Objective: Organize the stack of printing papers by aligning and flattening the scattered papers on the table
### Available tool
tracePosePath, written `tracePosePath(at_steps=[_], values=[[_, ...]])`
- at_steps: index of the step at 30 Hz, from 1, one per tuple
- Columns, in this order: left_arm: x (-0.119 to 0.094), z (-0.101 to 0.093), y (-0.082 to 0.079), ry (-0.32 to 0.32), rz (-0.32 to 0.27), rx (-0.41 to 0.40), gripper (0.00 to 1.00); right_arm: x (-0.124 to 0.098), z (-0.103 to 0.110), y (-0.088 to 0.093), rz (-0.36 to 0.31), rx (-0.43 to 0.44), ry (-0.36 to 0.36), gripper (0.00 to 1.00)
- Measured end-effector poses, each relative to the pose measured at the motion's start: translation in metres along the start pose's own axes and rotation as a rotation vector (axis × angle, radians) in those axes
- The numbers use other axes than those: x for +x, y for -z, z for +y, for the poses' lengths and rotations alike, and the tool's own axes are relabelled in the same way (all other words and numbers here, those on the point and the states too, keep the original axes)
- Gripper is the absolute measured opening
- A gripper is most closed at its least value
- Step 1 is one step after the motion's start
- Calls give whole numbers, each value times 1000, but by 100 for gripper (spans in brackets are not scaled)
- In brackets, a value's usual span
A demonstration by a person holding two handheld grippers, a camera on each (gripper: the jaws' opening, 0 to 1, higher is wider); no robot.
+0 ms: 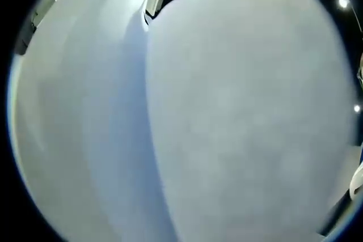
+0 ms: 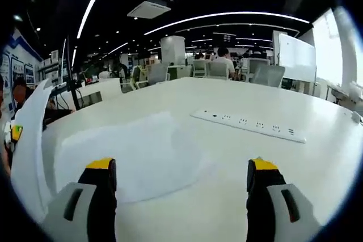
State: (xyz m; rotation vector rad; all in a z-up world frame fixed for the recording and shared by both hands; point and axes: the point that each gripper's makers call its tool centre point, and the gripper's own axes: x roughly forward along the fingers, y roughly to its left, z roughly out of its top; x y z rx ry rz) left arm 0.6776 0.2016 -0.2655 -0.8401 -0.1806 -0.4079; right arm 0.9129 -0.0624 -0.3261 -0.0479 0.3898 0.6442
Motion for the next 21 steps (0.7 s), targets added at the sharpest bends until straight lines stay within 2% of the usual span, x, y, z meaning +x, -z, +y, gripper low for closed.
tracePosePath(at_steps=[9, 17, 21], values=[[0, -1, 0, 6, -2, 3, 7, -2, -1, -1, -15, 2, 11, 91], [0, 0, -1, 8, 0, 0, 7, -5, -2, -6, -29, -41, 29, 91], [1, 0, -1, 6, 4, 10, 7, 0, -1, 0, -24, -26, 21, 91]])
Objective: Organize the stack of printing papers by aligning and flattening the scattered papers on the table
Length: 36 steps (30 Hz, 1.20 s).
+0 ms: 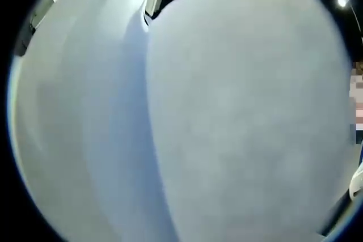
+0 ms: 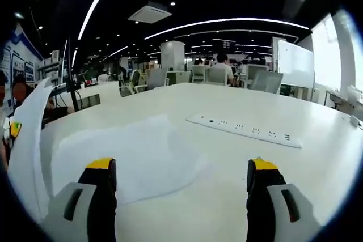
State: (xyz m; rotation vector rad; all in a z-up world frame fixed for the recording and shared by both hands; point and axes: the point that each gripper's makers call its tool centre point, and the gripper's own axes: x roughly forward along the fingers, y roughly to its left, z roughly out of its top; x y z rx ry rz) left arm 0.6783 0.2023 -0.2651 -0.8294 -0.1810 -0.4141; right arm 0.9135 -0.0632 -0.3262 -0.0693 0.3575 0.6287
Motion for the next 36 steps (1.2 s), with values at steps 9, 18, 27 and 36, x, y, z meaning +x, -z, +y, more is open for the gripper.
tracePosePath(at_steps=[9, 18, 27, 36], values=[[0, 0, -1, 0, 2, 10, 7, 17, 20, 5, -3, -20, -53, 90], [1, 0, 0, -1, 8, 2, 7, 28, 12, -1, -27, 3, -56, 90], [0, 0, 0, 3, 5, -5, 7, 35, 10, 8, 6, -50, -28, 90], [1, -1, 1, 3, 4, -12, 7, 42, 11, 8, 13, -58, -47, 90]])
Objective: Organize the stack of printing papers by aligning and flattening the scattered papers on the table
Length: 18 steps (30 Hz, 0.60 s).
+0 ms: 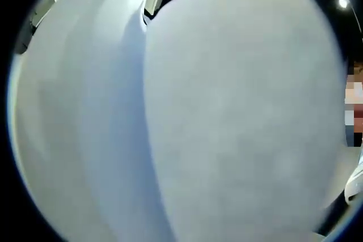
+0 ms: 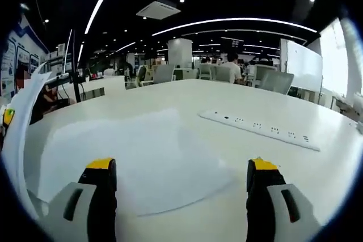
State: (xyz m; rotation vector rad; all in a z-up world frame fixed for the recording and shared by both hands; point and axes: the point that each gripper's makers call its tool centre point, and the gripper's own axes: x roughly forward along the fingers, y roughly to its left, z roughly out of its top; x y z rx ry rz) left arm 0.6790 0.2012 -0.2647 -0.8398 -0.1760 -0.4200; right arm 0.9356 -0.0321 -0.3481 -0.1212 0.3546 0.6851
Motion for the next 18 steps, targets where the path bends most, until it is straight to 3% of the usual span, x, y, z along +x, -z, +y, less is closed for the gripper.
tracePosePath(at_steps=[7, 18], values=[[0, -1, 0, 6, -3, -8, 7, 0, 7, 11, 48, -11, -17, 90], [0, 0, 0, 7, -5, -15, 7, -2, 11, 9, 31, -14, -19, 83]])
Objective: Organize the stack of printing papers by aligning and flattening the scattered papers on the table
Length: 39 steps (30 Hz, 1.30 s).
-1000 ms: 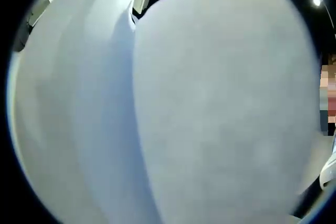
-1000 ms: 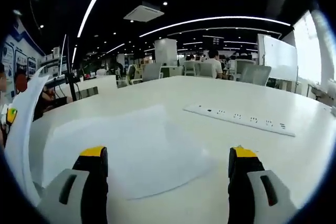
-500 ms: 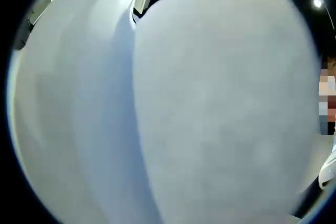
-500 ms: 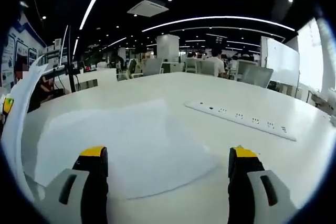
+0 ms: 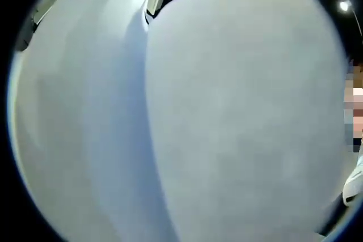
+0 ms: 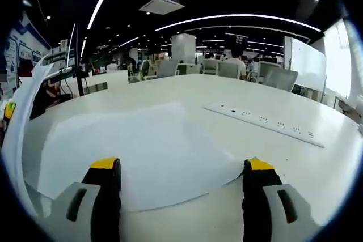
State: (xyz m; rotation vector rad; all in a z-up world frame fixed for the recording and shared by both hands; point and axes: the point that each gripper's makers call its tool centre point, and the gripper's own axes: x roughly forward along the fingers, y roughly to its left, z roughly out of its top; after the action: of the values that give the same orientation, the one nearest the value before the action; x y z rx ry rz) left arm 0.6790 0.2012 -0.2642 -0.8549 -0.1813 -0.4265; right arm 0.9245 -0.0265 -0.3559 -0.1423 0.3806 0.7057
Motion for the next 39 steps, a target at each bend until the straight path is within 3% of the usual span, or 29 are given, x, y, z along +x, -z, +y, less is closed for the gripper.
tracePosePath(at_steps=[4, 9, 11, 14, 25, 33, 39], values=[[0, 0, 0, 0, 2, 1, 7, -1, 2, -1, -3, 0, -3, 78], [0, 0, 0, -1, 5, 2, 7, -3, 13, -5, -22, -19, -42, 56], [0, 0, 1, -1, 5, 2, 7, -6, 17, -5, -25, -21, -56, 42], [0, 0, 1, -2, 6, 4, 7, -9, 22, -5, -32, -30, -75, 35], [0, 1, 0, -3, 4, 3, 7, -11, 27, -4, -40, -37, -89, 22], [-1, 0, -1, -2, 1, 0, 7, -16, 28, -1, -33, -25, -80, 4], [0, 0, 0, 0, 2, 0, 7, -23, 37, 0, -36, -33, -76, 1]])
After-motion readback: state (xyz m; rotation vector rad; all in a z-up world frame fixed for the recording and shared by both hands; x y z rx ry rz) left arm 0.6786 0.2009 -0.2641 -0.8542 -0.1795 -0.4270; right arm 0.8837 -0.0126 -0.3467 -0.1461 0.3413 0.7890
